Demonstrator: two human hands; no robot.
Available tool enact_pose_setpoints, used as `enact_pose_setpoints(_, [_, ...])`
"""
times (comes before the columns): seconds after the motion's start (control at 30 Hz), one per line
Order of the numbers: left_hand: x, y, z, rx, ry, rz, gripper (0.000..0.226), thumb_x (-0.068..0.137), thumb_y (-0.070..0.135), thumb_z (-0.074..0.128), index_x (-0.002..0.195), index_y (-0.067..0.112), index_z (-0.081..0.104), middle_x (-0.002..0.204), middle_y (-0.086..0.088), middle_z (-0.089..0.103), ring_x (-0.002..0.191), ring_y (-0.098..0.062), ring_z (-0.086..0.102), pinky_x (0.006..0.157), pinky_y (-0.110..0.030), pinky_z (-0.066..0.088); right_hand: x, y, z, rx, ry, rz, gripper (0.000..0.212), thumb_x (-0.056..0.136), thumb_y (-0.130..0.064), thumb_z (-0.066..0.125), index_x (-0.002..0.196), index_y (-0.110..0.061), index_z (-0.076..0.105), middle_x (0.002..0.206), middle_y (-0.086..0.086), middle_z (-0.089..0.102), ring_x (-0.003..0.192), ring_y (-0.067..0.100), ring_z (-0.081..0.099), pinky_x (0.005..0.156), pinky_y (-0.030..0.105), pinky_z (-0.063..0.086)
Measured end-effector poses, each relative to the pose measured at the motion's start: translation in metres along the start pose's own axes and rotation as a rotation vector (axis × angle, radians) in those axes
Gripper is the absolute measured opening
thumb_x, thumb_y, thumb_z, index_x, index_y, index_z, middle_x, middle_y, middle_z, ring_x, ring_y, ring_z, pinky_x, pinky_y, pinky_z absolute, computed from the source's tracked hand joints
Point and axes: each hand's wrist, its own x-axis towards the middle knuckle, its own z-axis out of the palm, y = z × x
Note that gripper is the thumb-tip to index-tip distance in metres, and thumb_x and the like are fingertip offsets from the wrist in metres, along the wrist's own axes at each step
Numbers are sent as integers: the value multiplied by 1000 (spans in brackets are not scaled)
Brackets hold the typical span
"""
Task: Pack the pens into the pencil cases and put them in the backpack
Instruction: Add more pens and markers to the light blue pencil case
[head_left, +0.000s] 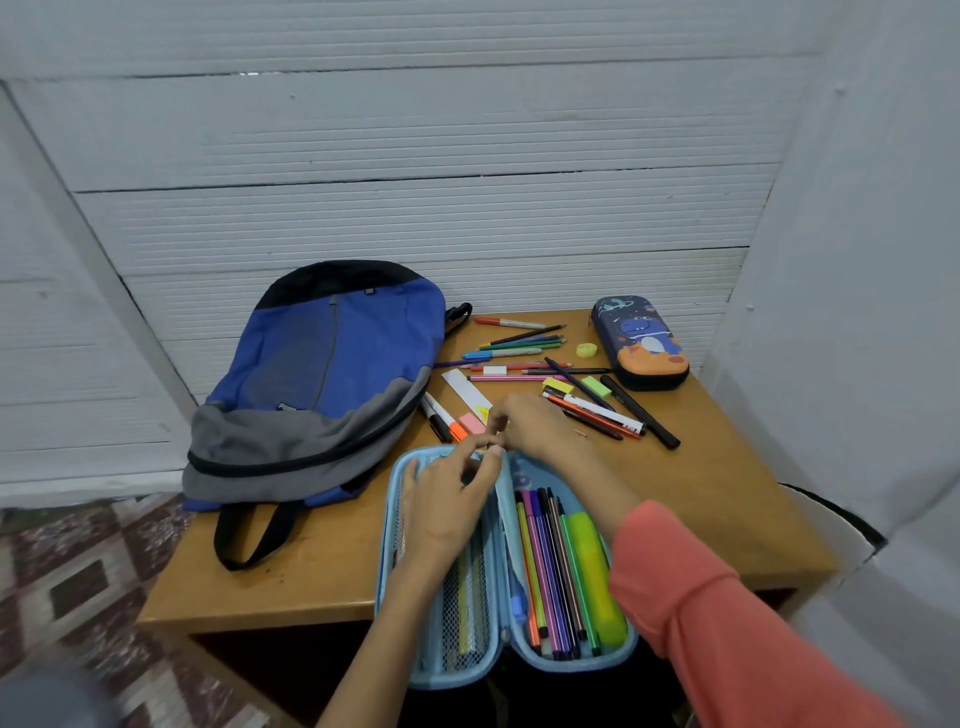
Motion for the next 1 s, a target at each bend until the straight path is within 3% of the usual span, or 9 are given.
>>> enact_pose_setpoints(0.1, [0,0,0,2,6,5,19,98,48,42,108,44,59,62,13,56,78,-5,58,114,-47,21,4,1,-1,-1,-29,-14,10,82,-10,70,83,-20,71,89,0,67,85,17,62,81,38,56])
enact_pose_setpoints(0.4, [0,1,-1,-8,5,5,17,98,48,42,106,47,58,58,15,52,77,-6,58,114,-45,20,-2,11,0,-42,47,17,19,82,-1,69,90,-17,76,90,4,69,82,17,64,74,31,55])
enact_pose_setpoints(0.53, [0,0,-1,-17,-1,-1,20,98,49,41,109,46,58,58,14,52,75,-6,58,115,-45,19,-6,18,1,-23,155,9,12,83,-13,70,92,-20,73,92,-2,70,84,14,64,74,29,54])
enact_pose_setpoints(0.6, [-1,1,-1,-15,-4,-8,22,99,49,41,110,44,58,55,15,50,73,-6,57,115,-45,19,-12,21,-5,117,195,25,12,79,-20,76,91,-22,73,89,-8,70,78,6,61,72,27,52])
enact_pose_setpoints(0.7, [0,1,0,-1,-7,-7,23,99,49,41,111,42,59,56,14,52,74,-7,58,115,-46,20,-28,25,-25,331,73,-2,14,74,-15,81,86,-17,75,84,-5,71,66,0,58,68,26,52])
enact_pose_setpoints(0.8, [0,0,0,-1,-10,1,21,97,52,39,107,47,57,56,13,52,71,-4,56,114,-47,21,-42,31,-30,249,-98,-50,12,73,-11,81,84,-14,76,81,-5,71,65,-1,59,62,17,49])
enact_pose_setpoints(0.9, [-1,1,0,-22,-3,9,12,97,51,41,99,52,53,53,13,48,64,0,52,112,-47,24,-48,35,-19,167,-111,-48,13,73,-13,81,84,-17,77,75,-11,66,65,-4,57,57,9,37])
enact_pose_setpoints(1.0, [0,1,0,-11,-6,2,16,97,51,41,103,48,56,55,13,50,67,-4,53,111,-47,25,-48,34,-11,135,-75,-74,15,73,-18,82,87,-17,78,79,-8,70,70,0,59,60,11,40])
